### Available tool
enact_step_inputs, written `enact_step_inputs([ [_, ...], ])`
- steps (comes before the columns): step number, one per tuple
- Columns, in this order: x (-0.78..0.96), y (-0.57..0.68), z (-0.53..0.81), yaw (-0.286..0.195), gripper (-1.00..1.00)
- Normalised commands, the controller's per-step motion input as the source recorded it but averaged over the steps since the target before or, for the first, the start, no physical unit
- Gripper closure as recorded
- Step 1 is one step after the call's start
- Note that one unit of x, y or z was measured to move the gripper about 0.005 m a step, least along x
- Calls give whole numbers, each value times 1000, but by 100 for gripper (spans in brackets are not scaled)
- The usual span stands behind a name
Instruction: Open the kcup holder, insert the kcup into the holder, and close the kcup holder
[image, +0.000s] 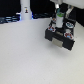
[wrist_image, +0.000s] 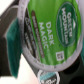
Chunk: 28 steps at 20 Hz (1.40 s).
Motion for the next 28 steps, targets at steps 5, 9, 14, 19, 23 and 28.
enact_step_inputs([
  [5, -162, 498, -43, 83, 100],
  [9, -159, 393, -108, 101, 100],
  [14, -130, 267, -175, 105, 100],
  [19, -90, 48, -262, 68, 100],
  [23, -88, 2, -264, 43, 100],
  [28, 0, -224, 61, -2, 100],
])
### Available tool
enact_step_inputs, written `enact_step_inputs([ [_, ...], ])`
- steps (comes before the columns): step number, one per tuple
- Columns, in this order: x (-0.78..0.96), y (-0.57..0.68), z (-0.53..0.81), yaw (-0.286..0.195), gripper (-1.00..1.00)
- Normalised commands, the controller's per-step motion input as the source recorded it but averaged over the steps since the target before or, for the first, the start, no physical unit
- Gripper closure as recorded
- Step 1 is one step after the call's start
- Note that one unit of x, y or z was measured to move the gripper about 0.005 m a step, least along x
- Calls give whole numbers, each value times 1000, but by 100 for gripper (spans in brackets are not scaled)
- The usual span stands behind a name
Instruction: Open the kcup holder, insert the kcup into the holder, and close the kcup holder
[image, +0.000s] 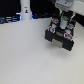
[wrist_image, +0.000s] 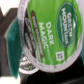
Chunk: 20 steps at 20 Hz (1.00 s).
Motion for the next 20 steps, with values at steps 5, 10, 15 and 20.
enact_step_inputs([
  [5, 0, -449, 100, 0, 100],
  [10, 4, -185, -29, 5, 100],
  [15, -10, -46, -222, -6, 100],
  [20, 17, -6, -140, 3, 100],
])
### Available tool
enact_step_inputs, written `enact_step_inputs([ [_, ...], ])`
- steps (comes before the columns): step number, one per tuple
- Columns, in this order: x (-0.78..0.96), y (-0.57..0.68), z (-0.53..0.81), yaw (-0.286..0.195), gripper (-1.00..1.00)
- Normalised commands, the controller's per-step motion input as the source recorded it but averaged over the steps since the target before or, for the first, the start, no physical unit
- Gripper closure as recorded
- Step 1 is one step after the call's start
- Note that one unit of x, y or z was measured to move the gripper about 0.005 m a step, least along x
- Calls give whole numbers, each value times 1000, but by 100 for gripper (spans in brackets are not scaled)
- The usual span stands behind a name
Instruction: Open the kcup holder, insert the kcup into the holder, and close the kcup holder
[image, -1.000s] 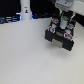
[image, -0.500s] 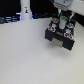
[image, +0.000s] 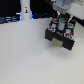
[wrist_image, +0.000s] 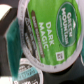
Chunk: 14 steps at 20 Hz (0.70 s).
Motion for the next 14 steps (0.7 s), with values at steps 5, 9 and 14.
enact_step_inputs([
  [5, 103, 95, -153, 13, 100],
  [9, 122, 149, -53, 23, 100],
  [14, 102, 137, 82, 48, -100],
])
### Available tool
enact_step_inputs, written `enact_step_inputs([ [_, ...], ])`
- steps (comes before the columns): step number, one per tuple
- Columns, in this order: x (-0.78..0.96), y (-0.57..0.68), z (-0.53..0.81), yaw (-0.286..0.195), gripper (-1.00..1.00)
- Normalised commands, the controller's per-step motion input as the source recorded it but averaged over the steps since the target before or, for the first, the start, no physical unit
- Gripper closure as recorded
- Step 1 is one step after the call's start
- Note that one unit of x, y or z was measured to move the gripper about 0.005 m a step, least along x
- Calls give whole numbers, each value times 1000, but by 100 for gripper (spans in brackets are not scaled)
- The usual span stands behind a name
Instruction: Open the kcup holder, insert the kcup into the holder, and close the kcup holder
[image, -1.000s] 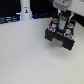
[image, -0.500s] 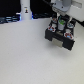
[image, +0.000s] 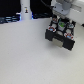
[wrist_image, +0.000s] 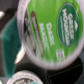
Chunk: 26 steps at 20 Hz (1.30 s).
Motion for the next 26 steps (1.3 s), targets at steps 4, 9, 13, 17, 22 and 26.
enact_step_inputs([
  [4, 157, 35, 343, 81, -100],
  [9, 221, -118, 552, 78, -100],
  [13, 420, -345, 591, 60, -100],
  [17, 513, -430, 459, 43, -100],
  [22, 588, -456, 323, 26, -100],
  [26, 649, -427, 251, 9, -100],
])
